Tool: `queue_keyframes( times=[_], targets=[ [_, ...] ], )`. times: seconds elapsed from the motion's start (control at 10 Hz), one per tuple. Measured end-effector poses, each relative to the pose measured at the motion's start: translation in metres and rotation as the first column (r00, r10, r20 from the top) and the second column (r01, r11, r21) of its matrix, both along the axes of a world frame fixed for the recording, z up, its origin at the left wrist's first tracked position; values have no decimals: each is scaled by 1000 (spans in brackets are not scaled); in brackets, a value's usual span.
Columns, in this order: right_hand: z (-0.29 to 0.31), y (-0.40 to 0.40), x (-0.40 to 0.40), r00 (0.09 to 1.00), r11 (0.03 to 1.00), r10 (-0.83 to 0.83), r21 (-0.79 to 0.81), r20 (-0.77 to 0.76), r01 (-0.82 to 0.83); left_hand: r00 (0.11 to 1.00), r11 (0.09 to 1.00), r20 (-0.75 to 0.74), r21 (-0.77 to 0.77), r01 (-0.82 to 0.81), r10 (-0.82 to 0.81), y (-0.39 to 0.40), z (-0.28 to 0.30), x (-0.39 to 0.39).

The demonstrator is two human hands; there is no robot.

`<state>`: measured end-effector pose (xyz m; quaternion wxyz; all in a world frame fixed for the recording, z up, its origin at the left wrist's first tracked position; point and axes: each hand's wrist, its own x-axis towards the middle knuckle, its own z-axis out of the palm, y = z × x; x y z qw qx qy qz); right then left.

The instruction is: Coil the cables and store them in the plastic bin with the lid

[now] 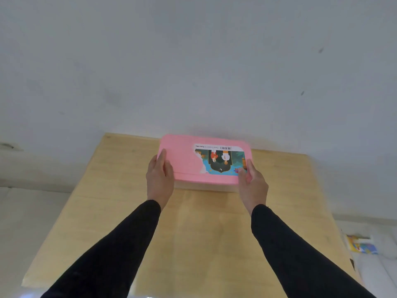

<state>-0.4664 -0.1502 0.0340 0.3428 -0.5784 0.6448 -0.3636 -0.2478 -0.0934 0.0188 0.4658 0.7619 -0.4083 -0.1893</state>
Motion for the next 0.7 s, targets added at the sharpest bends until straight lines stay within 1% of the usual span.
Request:
queue_keyframes(
  times=[0.2, 0.3, 0.4, 0.5, 0.6, 0.7],
  targets=[
    [-9, -55, 7, 998, 998, 53, 32, -40, -52, 1000, 998, 6, 56, -1, 1, -56, -7, 12],
    [-15, -62, 11, 995, 998, 61, 19, -77, -60, 1000, 999, 17, 48, -8, 7, -66, -13, 15],
    [-19, -65, 13, 992, 998, 55, 17, -110, -53, 1000, 999, -7, 51, -18, 19, -68, -15, 16],
    [-22, -64, 9, 978, 994, 113, 33, -173, -109, 998, 997, 8, 50, 57, -57, -62, -14, 17],
    [-12, -66, 6, 961, 989, 145, 34, -236, -141, 996, 994, 11, 71, 87, -88, -60, -6, 25],
    [0, -24, -2, 957, 971, 100, -185, -271, -154, 997, 997, -4, -12, -75, 75, -23, -6, 23]
  ],
)
